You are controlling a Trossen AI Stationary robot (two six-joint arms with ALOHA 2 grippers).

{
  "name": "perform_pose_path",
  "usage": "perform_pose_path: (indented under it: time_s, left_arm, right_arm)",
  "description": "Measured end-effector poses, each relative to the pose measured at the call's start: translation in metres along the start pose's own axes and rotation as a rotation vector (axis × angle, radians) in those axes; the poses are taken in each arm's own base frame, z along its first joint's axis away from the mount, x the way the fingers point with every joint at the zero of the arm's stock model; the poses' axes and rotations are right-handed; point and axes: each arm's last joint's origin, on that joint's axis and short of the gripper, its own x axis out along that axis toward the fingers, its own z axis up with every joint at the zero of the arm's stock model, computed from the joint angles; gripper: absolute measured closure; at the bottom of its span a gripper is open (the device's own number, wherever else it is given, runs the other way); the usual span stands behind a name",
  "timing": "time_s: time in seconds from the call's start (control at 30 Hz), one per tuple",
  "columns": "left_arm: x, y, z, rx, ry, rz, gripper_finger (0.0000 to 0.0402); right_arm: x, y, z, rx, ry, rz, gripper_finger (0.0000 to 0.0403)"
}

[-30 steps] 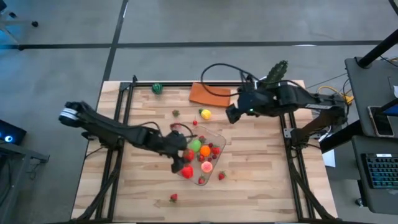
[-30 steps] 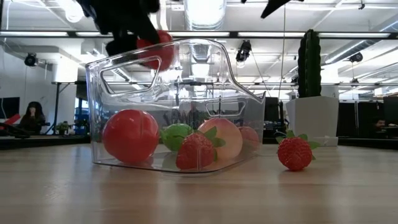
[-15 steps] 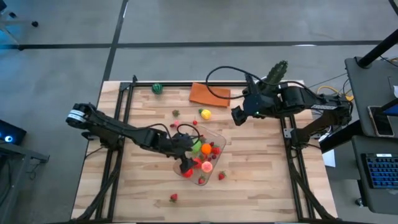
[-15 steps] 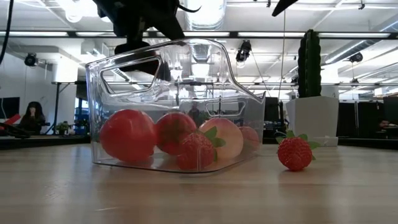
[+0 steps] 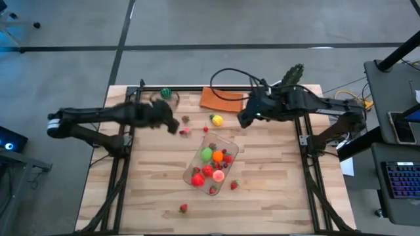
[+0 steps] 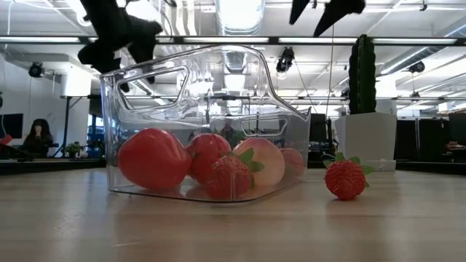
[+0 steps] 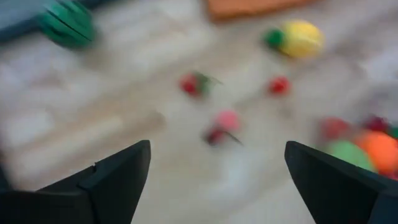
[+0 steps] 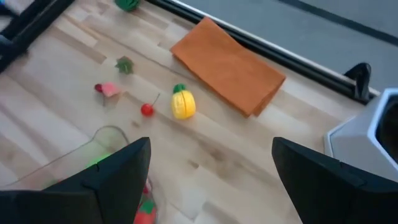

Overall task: Pick and placing Produce into tupperware
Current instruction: Put the watermelon into the transparent bin

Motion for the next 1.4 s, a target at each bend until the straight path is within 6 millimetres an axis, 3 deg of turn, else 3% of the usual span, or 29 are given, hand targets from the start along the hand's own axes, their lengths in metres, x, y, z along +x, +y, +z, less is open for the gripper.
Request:
perform_pose_path:
  time_s: [0.13, 0.23, 0.33, 0.5, 0.87, 1.4]
  left_arm:
    - [0.012, 0.040, 0.031, -0.011, -0.037, 0.132, 0.0048]
    - [0.032, 0.072, 0.054, -0.083, -0.009, 0.225, 0.0048]
    - [0.054, 0.097, 0.075, -0.111, 0.020, 0.188, 0.0048]
    - [0.088, 0.123, 0.101, -0.182, 0.004, 0.135, 0.0048]
    - [0.154, 0.141, 0.116, -0.207, 0.135, 0.164, 0.0048]
    - [0.163, 0.151, 0.125, -0.225, 0.128, 0.179, 0.0048]
  right_arm:
    - [0.022, 0.007, 0.007, -0.005, 0.010, -0.022, 0.0076]
    - [0.038, 0.009, 0.010, -0.013, 0.052, -0.029, 0.0076]
    - [0.049, 0.009, 0.013, -0.009, 0.088, -0.038, 0.0076]
    - [0.051, 0.007, 0.015, 0.014, 0.107, -0.025, 0.0076]
    - [0.047, 0.004, 0.014, 0.047, 0.107, -0.037, 0.0076]
    - [0.055, 0.000, 0.005, 0.064, 0.171, -0.083, 0.0076]
